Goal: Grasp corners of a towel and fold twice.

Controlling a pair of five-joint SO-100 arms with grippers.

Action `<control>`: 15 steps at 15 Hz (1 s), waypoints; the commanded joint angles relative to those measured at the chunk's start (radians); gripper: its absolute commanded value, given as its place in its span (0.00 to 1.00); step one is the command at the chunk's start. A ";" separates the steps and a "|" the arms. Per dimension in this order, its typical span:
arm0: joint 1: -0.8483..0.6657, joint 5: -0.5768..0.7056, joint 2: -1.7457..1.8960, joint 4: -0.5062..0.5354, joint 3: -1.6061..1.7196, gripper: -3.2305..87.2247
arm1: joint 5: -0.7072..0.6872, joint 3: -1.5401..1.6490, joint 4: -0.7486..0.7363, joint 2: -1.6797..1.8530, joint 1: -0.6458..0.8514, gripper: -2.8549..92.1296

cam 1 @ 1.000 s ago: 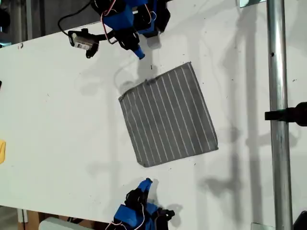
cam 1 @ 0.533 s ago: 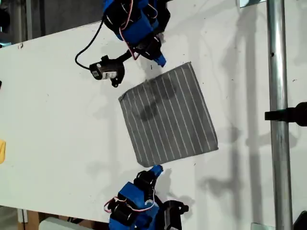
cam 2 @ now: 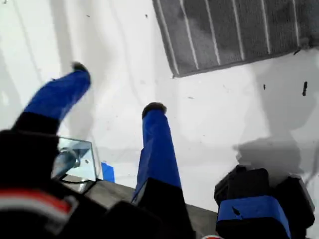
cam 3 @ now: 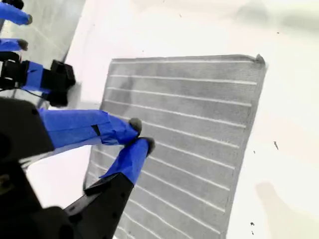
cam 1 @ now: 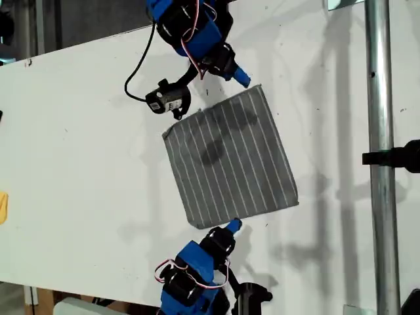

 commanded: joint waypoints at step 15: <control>0.023 -0.034 -0.057 0.072 -0.043 0.11 | 0.055 0.353 -0.442 -0.356 0.049 0.42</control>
